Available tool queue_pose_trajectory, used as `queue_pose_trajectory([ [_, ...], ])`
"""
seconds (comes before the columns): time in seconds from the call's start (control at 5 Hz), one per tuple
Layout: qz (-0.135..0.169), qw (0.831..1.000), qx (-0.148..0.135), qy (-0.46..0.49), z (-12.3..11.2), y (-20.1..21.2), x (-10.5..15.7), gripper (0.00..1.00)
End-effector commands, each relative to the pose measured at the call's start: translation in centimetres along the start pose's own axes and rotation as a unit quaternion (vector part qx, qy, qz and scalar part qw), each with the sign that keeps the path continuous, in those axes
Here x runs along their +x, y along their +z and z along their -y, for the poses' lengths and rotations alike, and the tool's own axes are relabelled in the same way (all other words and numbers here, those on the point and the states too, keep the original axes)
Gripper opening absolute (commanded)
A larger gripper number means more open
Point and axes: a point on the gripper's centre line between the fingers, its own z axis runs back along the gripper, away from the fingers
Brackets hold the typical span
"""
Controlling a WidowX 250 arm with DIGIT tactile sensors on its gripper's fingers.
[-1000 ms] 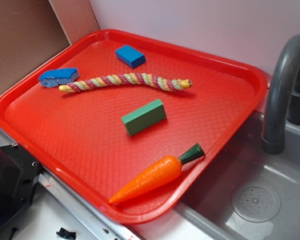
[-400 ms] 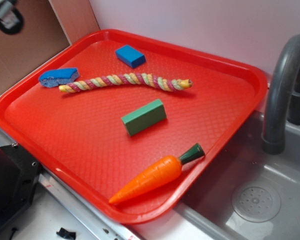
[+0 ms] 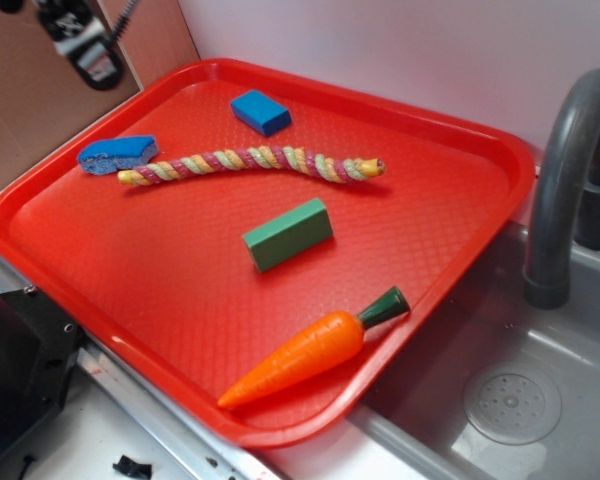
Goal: Grab the multicolored rope.
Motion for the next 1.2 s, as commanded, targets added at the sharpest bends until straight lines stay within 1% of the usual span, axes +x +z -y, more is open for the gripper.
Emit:
queue_pose_trajectory([
  [0.0, -0.008, 0.997, 0.009, -0.072, -0.4, -4.0, 3.1, 1.00],
  [0.2, -0.038, 0.996, -0.021, -0.084, -0.3, -8.2, 3.1, 1.00],
  [0.4, -0.073, 0.990, -0.026, -0.119, 0.1, -11.1, 2.7, 1.00],
  [0.6, -0.103, 0.985, -0.042, -0.129, 0.2, -13.2, 1.9, 1.00],
  [0.8, -0.109, 0.983, -0.033, -0.141, 0.5, -13.5, 1.9, 0.74],
  [1.0, -0.113, 0.985, -0.016, -0.129, 0.4, -13.3, 1.8, 0.00],
])
